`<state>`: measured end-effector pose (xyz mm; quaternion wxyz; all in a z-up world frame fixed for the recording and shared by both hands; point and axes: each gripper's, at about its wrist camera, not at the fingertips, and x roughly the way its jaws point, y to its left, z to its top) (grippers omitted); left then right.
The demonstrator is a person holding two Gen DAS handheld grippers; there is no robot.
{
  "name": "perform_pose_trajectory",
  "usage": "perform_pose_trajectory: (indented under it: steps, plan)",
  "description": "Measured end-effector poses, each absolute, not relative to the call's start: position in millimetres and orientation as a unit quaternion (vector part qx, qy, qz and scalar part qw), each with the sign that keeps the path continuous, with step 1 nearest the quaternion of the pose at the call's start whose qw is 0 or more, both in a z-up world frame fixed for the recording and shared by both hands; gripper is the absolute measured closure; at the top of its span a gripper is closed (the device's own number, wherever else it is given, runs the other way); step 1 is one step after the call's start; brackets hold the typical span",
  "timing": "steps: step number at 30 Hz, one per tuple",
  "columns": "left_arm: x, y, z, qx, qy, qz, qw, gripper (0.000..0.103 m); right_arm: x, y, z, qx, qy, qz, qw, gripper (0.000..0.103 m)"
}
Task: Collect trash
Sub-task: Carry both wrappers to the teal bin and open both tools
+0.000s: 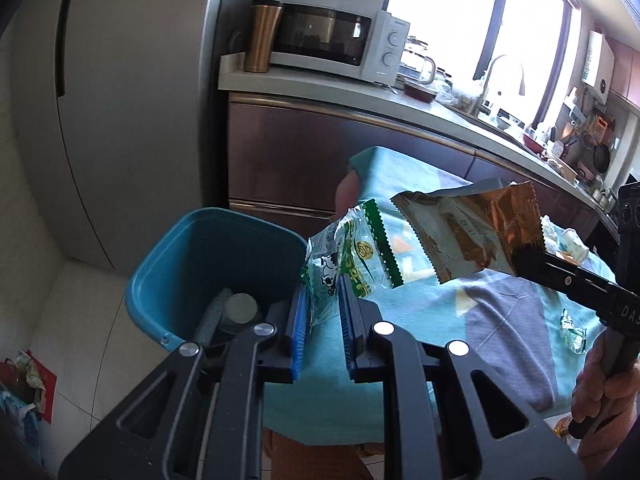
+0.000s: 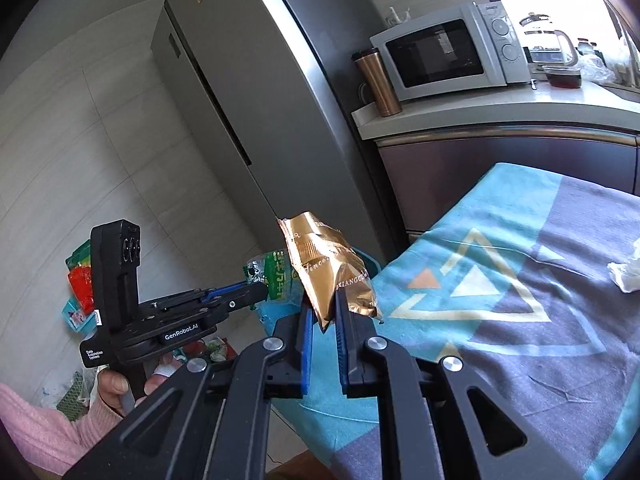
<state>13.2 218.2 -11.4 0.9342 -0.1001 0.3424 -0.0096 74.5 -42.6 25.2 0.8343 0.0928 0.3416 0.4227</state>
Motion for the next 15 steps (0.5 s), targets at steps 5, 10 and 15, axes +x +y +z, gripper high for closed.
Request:
perform_pose_trajectory:
  steps: [5,10,15]
  plan:
    - [8.7,240.5,-13.9,-0.108,0.343,0.020,0.933,0.087,79.7,-18.9,24.8,0.087,0.348,0.443,0.822,0.094]
    - [7.3,254.7,-17.9,-0.112,0.345,0.040,0.931,0.087,85.5,2.1,24.7,0.081,0.353,0.454,0.814,0.094]
    - [7.6,263.1,-22.8,-0.113,0.347,0.053,0.929,0.087,91.3,20.6,21.2,0.075,0.361,0.465,0.805,0.094]
